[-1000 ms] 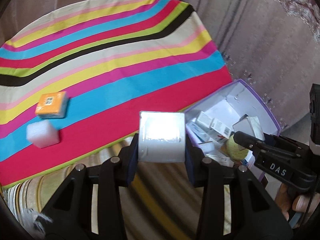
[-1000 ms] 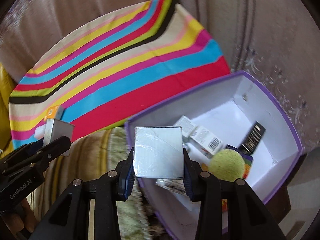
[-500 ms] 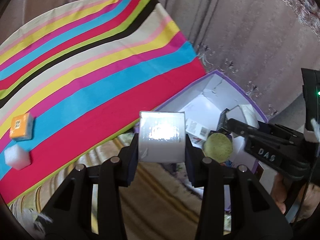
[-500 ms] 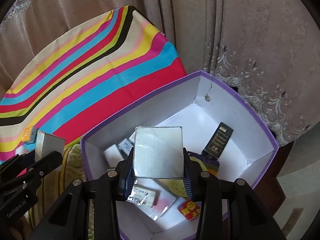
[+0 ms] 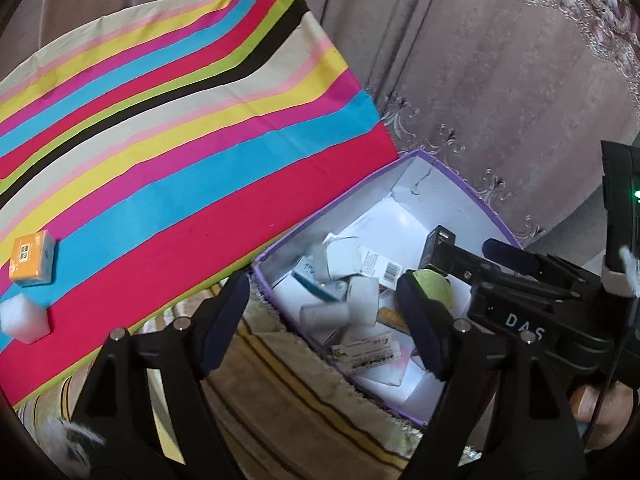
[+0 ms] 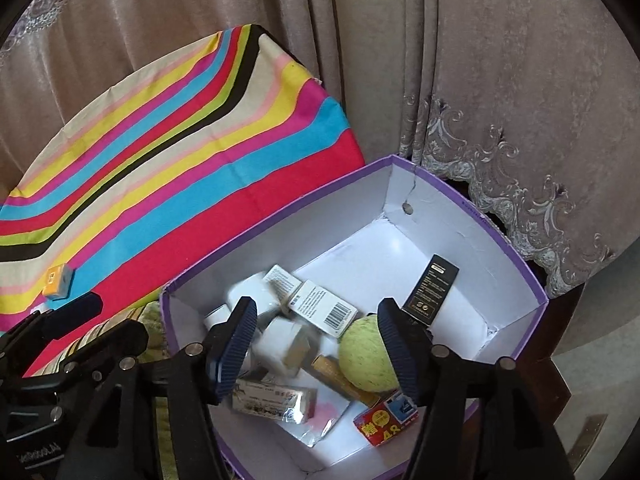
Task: Organize objects
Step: 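Move both grippers back over the foam block and orange tissue pack, then grasp the white foam block with the left gripper while the right grasps the orange tissue pack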
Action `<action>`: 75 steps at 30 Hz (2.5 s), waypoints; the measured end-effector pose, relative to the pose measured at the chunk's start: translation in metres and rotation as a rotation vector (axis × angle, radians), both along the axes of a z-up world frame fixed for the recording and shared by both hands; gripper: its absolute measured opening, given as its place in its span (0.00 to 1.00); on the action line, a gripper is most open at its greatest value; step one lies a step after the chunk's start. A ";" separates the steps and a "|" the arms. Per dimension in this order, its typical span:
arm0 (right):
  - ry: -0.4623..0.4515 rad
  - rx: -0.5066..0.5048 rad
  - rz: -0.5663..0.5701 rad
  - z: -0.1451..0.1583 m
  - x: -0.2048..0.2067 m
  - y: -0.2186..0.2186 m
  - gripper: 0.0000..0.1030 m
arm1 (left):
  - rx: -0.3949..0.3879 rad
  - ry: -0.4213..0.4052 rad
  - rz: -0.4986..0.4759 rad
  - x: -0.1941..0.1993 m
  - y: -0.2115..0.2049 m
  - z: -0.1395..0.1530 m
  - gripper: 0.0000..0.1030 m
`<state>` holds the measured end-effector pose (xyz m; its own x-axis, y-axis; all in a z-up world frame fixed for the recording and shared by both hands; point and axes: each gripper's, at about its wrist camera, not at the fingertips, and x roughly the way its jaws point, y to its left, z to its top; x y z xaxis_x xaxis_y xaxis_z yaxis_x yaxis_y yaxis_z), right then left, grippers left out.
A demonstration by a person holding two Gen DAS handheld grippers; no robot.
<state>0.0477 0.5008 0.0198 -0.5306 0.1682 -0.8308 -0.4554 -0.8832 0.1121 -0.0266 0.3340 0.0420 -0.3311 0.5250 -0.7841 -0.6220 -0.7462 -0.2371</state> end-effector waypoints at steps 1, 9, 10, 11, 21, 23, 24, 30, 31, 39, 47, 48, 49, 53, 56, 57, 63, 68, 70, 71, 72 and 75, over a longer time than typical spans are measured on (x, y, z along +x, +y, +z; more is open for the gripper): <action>0.002 -0.001 0.004 0.000 0.000 -0.002 0.65 | 0.000 0.001 0.005 0.000 -0.002 -0.001 0.76; 0.007 -0.018 0.048 0.000 -0.007 -0.017 0.70 | 0.002 -0.034 0.099 -0.010 -0.036 -0.004 0.76; 0.005 -0.020 0.057 0.000 -0.008 -0.019 0.70 | 0.000 -0.036 0.110 -0.012 -0.040 -0.005 0.76; 0.002 -0.020 0.067 -0.001 -0.009 -0.022 0.71 | 0.001 -0.038 0.124 -0.013 -0.045 -0.005 0.76; -0.012 -0.030 0.132 -0.002 -0.018 -0.050 0.72 | 0.002 -0.033 0.301 -0.029 -0.123 -0.004 0.77; -0.013 -0.031 0.154 -0.001 -0.021 -0.057 0.73 | 0.010 -0.034 0.340 -0.031 -0.141 -0.005 0.78; -0.014 -0.030 0.163 -0.001 -0.022 -0.061 0.73 | 0.016 -0.038 0.361 -0.033 -0.150 -0.005 0.79; -0.012 -0.030 0.213 0.001 -0.030 -0.082 0.75 | 0.004 -0.037 0.460 -0.039 -0.191 -0.008 0.79; -0.014 -0.028 0.221 0.001 -0.031 -0.085 0.76 | 0.004 -0.037 0.475 -0.041 -0.198 -0.008 0.79; -0.022 -0.021 0.281 0.001 -0.044 -0.107 0.77 | -0.009 -0.068 0.552 -0.058 -0.241 -0.021 0.83; -0.037 -0.044 0.326 -0.004 -0.063 -0.125 0.77 | -0.056 -0.115 0.535 -0.082 -0.244 -0.036 0.83; -0.039 -0.046 0.333 -0.004 -0.064 -0.128 0.77 | -0.065 -0.121 0.532 -0.086 -0.244 -0.039 0.83; -0.042 -0.049 0.338 -0.005 -0.067 -0.130 0.77 | -0.068 -0.131 0.528 -0.090 -0.244 -0.042 0.83; -0.051 -0.067 0.361 -0.007 -0.076 -0.139 0.77 | -0.102 -0.143 0.511 -0.102 -0.242 -0.050 0.83; -0.056 -0.074 0.371 -0.010 -0.083 -0.145 0.77 | -0.124 -0.148 0.493 -0.110 -0.240 -0.054 0.83; -0.059 -0.075 0.374 -0.011 -0.086 -0.147 0.77 | -0.131 -0.149 0.487 -0.112 -0.239 -0.055 0.83; -0.074 -0.079 0.391 -0.015 -0.104 -0.163 0.77 | -0.134 -0.177 0.476 -0.121 -0.240 -0.064 0.64; -0.090 -0.076 0.422 -0.019 -0.118 -0.184 0.77 | -0.108 -0.175 0.479 -0.119 -0.244 -0.062 0.63; -0.088 -0.073 0.436 -0.019 -0.123 -0.193 0.77 | -0.094 -0.165 0.497 -0.119 -0.249 -0.060 0.63; -0.087 -0.069 0.443 -0.019 -0.127 -0.199 0.77 | -0.090 -0.158 0.507 -0.120 -0.253 -0.059 0.63; -0.089 -0.066 0.448 -0.019 -0.131 -0.205 0.77 | -0.086 -0.153 0.519 -0.120 -0.256 -0.058 0.63; -0.077 -0.074 0.454 -0.020 -0.145 -0.223 0.77 | -0.075 -0.139 0.566 -0.119 -0.270 -0.055 0.63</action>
<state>-0.0969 0.2776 -0.0005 -0.4727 -0.1280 -0.8719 -0.0338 -0.9860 0.1631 -0.1460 0.0639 -0.0134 -0.4354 0.2381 -0.8682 -0.0891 -0.9711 -0.2216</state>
